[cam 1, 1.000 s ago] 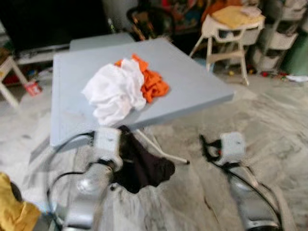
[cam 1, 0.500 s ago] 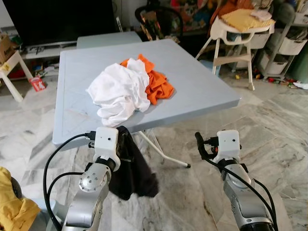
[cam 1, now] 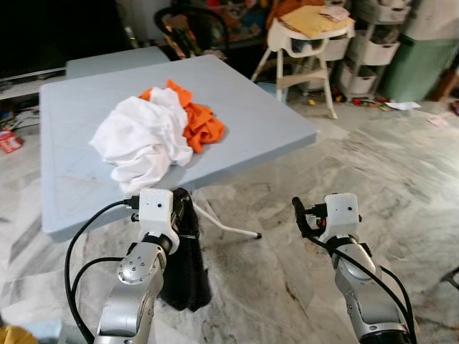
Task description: Hang hanger
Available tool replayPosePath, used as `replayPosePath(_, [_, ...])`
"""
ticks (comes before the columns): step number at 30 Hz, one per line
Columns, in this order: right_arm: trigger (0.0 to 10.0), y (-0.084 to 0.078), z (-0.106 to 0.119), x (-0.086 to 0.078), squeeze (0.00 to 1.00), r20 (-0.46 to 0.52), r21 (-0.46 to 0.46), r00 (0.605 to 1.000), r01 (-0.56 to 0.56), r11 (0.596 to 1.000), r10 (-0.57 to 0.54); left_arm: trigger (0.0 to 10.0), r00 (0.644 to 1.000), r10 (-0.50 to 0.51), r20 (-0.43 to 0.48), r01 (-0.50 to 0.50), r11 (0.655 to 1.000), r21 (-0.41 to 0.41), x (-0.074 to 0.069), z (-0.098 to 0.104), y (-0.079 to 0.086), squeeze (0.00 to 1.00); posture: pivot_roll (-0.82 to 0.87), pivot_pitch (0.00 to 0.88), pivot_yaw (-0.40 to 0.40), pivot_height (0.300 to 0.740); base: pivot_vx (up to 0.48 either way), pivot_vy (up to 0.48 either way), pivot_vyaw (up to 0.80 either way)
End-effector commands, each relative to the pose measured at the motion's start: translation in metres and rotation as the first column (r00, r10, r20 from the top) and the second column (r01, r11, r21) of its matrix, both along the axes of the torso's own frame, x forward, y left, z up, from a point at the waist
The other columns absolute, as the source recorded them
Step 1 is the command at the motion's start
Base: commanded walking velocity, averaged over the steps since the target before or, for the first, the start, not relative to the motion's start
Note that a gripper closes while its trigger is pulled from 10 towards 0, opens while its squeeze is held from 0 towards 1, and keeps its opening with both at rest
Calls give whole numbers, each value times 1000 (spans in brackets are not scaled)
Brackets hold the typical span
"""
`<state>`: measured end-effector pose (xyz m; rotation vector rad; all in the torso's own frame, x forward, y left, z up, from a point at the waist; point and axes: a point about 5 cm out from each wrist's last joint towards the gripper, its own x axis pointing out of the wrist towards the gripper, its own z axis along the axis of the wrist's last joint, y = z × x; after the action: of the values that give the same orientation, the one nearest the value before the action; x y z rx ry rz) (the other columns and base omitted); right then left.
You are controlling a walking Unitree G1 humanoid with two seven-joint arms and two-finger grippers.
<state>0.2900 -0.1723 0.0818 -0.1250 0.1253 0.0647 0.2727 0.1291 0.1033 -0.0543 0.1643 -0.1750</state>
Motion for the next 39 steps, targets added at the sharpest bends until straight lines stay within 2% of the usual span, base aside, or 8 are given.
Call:
replayPosePath(1, [10000,1,1,2,0,0,7,1000,-4,1000,4,10000,1000,-6,22,6,1000,-4,2,6,0,0,-1,0,18,740,0,345,-663])
replayPosePath(9, [10000,2,1,2,0,-1,6,1000,-10,1000,10,10000,1000,-1,16,1,1000,-5,1,6,0,0,1,0,15,740,0,346,-522])
replayPosePath(21, [10000,3,1,2,0,-4,2,1000,-8,1000,8,10000,1000,-8,9,8,1000,3,0,4,0,0,-3,0,14,740,0,334,0])
replayPosePath(26, [10000,3,1,3,0,-4,0,1000,-3,1000,3,10000,998,-57,34,57,998,10,-1,7,-3,0,-3,0,19,740,0,0,0])
replayPosePath(36, [10000,3,0,3,0,-8,-1,1000,6,1000,-6,10000,995,-89,43,88,996,11,-1,8,-4,0,0,0,25,740,0,0,0])
replayPosePath(39, [10000,5,-1,3,0,-9,4,1000,7,1000,-7,10000,995,-96,41,95,995,11,-2,8,-4,0,2,0,28,740,0,0,-677])
